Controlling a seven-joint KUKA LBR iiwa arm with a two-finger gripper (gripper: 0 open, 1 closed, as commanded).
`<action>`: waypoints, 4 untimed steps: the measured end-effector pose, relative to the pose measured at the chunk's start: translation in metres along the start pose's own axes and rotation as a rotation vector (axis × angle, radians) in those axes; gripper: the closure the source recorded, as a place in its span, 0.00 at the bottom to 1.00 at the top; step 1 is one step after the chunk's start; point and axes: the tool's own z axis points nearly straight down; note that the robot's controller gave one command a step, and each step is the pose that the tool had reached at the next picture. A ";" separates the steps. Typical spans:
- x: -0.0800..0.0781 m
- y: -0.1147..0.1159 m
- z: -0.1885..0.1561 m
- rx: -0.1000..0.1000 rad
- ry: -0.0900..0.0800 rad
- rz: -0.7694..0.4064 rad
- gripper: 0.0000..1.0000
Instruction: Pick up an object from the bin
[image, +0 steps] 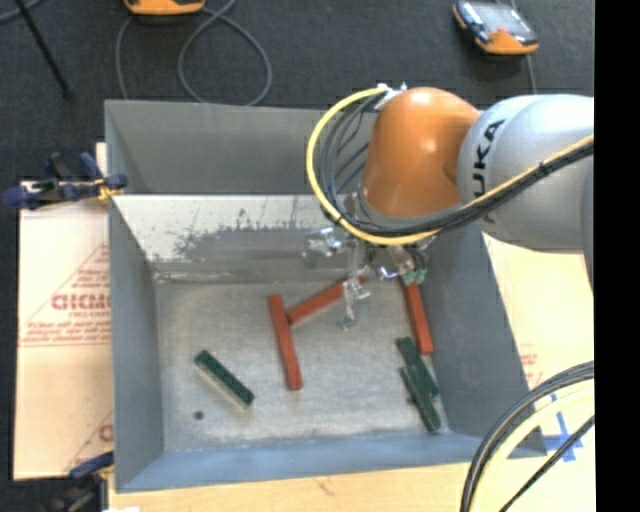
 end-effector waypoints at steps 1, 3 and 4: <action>-0.024 0.017 -0.036 0.001 0.000 -0.158 0.00; -0.020 -0.043 0.105 0.003 0.002 -0.452 0.00; -0.021 -0.037 0.104 -0.001 0.001 -0.455 1.00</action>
Offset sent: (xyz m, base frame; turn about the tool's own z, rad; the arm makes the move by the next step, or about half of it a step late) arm 0.0139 0.0249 0.0336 -0.1593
